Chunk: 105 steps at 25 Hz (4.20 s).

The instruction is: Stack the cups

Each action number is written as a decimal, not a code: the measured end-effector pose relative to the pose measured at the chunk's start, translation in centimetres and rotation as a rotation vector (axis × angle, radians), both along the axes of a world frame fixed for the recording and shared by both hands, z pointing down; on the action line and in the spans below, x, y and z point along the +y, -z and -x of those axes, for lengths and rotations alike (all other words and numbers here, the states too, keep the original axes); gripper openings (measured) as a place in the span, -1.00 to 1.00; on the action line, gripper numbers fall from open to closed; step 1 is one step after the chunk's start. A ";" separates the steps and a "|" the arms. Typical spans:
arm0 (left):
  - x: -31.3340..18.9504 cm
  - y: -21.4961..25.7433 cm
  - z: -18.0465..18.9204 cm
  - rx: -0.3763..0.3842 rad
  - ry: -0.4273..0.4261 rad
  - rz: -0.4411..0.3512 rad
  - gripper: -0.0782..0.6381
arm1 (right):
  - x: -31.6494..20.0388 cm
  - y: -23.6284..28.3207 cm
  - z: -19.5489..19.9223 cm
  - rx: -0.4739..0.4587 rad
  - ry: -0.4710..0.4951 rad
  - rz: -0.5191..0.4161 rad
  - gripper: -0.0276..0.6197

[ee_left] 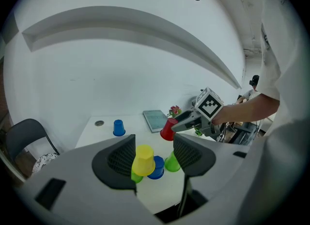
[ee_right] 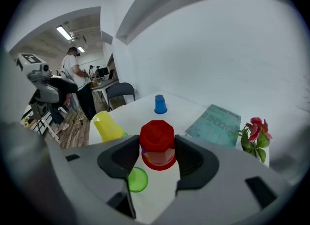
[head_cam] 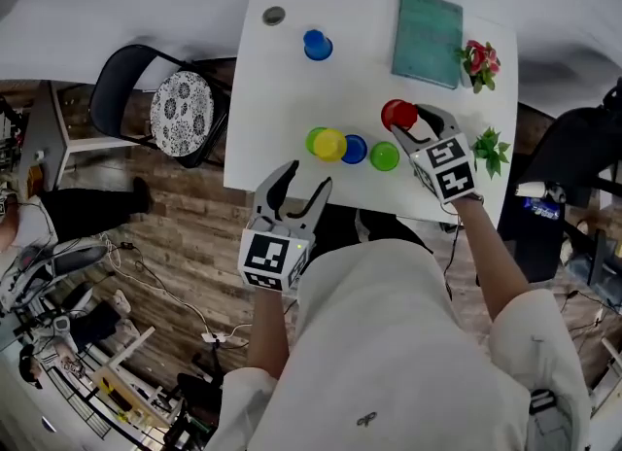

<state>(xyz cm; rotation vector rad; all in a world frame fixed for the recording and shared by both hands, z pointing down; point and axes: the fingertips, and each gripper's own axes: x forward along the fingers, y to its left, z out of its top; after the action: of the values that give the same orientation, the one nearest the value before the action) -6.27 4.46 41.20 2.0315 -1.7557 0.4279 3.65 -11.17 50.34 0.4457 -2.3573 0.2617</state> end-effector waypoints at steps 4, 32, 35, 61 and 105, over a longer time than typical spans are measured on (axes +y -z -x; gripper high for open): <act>-0.2 0.1 -0.4 0.001 -0.014 -0.013 -0.08 | 2.9 0.9 0.5 -0.016 0.067 0.002 -0.19; 2.4 -0.6 0.3 0.013 0.064 -0.004 -0.08 | 10.2 -2.2 2.5 0.057 0.299 0.006 -0.19; 2.8 -0.6 0.3 0.015 0.072 -0.005 -0.08 | 10.2 -2.3 2.4 0.068 0.301 0.001 -0.19; 1.0 0.3 3.2 -0.019 0.031 -0.027 -0.08 | 9.6 2.8 -0.2 -0.101 0.130 0.041 -0.10; -26.5 -14.1 13.4 -0.180 -0.613 0.133 -0.08 | 11.6 7.5 -5.3 -0.067 -0.758 -0.003 -0.13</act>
<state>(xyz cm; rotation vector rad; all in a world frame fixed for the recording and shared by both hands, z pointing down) -19.67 -22.07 55.28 2.4636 -1.1143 0.9069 8.98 0.46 42.86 1.3393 -2.1508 0.6220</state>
